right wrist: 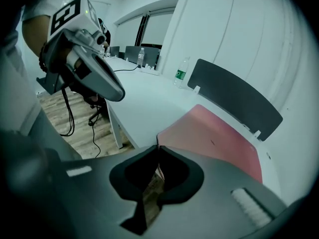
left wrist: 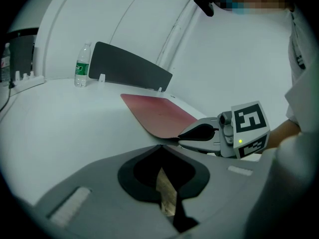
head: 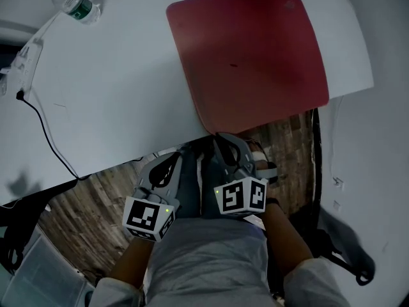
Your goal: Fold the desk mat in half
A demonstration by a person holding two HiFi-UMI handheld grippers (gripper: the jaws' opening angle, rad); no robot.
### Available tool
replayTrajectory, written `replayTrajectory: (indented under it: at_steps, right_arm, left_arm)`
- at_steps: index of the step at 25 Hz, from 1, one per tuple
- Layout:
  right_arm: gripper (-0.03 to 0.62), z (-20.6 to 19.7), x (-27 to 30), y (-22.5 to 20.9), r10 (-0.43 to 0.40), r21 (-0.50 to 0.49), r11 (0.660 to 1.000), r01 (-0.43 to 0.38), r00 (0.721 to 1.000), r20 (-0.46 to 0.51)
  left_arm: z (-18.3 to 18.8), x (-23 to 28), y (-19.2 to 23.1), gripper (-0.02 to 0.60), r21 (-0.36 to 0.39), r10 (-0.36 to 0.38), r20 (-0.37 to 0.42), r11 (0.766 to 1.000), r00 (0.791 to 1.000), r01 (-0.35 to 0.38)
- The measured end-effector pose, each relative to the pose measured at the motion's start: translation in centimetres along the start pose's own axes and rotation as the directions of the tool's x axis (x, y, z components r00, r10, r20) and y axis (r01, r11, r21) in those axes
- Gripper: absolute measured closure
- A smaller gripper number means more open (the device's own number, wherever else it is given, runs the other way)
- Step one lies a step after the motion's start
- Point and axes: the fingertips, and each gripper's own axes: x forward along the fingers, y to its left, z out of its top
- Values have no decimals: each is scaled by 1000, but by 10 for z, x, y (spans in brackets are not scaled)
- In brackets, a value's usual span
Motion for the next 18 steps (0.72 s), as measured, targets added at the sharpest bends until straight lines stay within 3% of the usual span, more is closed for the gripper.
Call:
replayTrajectory:
  at_steps: [9, 18]
  right_arm:
    - [576, 6, -22, -27, -53, 159, 986, 46, 998, 39]
    - [576, 7, -52, -71, -114, 364, 929, 68, 988, 106]
  left_arm:
    - [23, 0, -11, 563, 65, -65, 13, 996, 998, 64]
    - [52, 11, -35, 563, 133, -121, 0, 984, 993, 120]
